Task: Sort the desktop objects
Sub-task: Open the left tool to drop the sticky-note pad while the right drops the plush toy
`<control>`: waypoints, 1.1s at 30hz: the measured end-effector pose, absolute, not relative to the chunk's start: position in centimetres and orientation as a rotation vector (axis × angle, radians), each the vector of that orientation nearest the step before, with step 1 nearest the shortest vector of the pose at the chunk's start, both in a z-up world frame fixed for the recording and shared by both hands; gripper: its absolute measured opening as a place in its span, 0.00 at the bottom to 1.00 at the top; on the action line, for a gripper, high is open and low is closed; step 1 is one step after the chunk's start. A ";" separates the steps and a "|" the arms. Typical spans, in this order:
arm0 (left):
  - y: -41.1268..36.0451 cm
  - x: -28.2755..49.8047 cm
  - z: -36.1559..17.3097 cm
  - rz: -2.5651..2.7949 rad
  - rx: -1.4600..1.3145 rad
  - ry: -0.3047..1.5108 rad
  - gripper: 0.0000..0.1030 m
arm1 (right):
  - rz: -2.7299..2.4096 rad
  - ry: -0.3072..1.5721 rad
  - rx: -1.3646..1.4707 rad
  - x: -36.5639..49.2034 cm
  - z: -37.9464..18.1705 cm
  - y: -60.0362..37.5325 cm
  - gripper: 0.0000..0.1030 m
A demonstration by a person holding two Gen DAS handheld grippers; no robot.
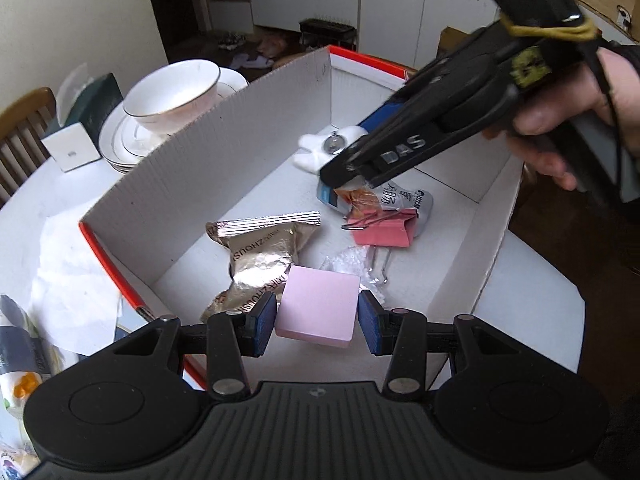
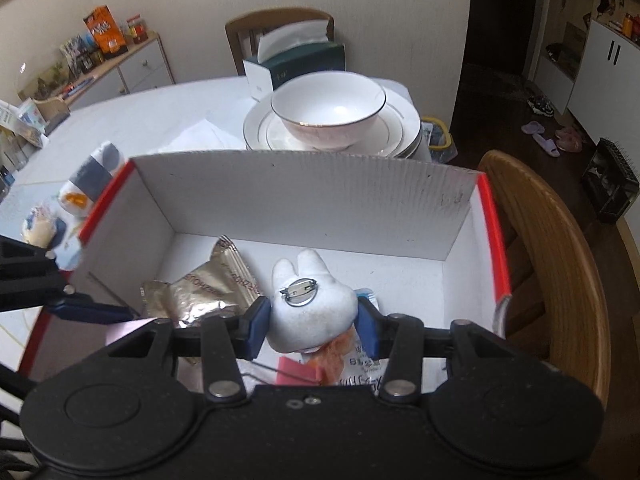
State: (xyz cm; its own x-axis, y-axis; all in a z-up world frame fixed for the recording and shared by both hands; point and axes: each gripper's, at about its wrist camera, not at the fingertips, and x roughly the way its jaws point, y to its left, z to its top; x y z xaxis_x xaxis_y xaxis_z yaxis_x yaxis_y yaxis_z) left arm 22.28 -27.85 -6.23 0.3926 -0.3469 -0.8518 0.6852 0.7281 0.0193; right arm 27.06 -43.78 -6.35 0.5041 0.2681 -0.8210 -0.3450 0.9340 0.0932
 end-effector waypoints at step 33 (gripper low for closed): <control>-28.0 24.4 -7.8 -0.636 0.440 1.046 0.51 | 0.383 1.112 -0.155 29.7 -8.5 -41.7 0.48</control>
